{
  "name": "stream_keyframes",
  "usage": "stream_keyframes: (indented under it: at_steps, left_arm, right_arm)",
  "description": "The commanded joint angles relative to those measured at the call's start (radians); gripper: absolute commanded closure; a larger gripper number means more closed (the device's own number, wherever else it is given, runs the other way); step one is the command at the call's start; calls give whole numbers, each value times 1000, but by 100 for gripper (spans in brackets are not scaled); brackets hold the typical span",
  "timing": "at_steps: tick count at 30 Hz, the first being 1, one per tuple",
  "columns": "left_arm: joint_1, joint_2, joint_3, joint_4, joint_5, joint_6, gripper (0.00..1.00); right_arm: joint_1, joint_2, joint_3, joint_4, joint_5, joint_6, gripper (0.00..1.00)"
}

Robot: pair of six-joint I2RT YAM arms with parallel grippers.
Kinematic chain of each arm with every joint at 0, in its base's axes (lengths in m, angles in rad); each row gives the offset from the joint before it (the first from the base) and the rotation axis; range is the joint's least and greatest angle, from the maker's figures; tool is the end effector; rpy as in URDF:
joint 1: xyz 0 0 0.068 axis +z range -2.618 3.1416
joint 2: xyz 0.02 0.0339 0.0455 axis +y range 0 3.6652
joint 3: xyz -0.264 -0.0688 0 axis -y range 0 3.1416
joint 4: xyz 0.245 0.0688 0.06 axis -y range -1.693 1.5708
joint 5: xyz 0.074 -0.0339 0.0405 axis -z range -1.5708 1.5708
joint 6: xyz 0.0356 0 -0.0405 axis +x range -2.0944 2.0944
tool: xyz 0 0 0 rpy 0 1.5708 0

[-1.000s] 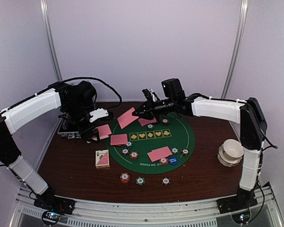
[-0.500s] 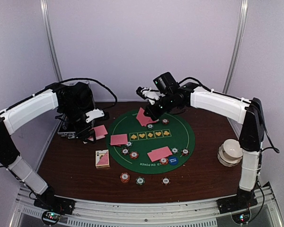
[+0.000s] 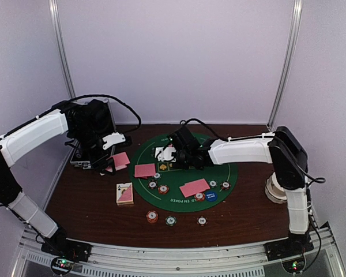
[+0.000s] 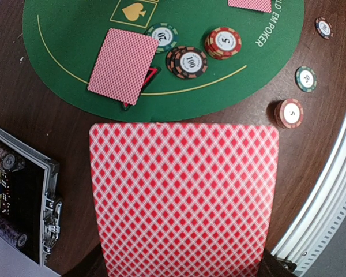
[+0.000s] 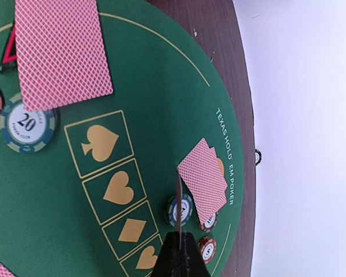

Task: Distribute texas hold em gaming equipment

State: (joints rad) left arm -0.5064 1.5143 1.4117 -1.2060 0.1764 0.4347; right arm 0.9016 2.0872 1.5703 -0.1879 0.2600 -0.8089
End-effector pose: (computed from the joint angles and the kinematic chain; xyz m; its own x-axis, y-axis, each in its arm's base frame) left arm 0.2446 -0.1428 0.3063 -0.5482 0.7782 -0.3065 0.8249 0.5636 -0.0446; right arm 0.3022 0.3673 0.2039 0.1831 -0.8957 -0.4053 -0.7302 0.1522 -0.6661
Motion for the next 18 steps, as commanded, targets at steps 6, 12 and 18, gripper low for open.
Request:
stream_keyframes:
  at_steps: [6, 12, 18]
  left_arm:
    - [5, -39, -3, 0, 10, -1, 100]
    - [5, -37, 2, 0, 6, 5, 100]
    - [5, -33, 8, -2, 2, 7, 100]
  right_arm:
    - [-1, 132, -18, 210, 106, -212, 100]
    - [12, 162, 1, 201, 88, -208, 100]
    - [37, 143, -59, 205, 74, -165, 100]
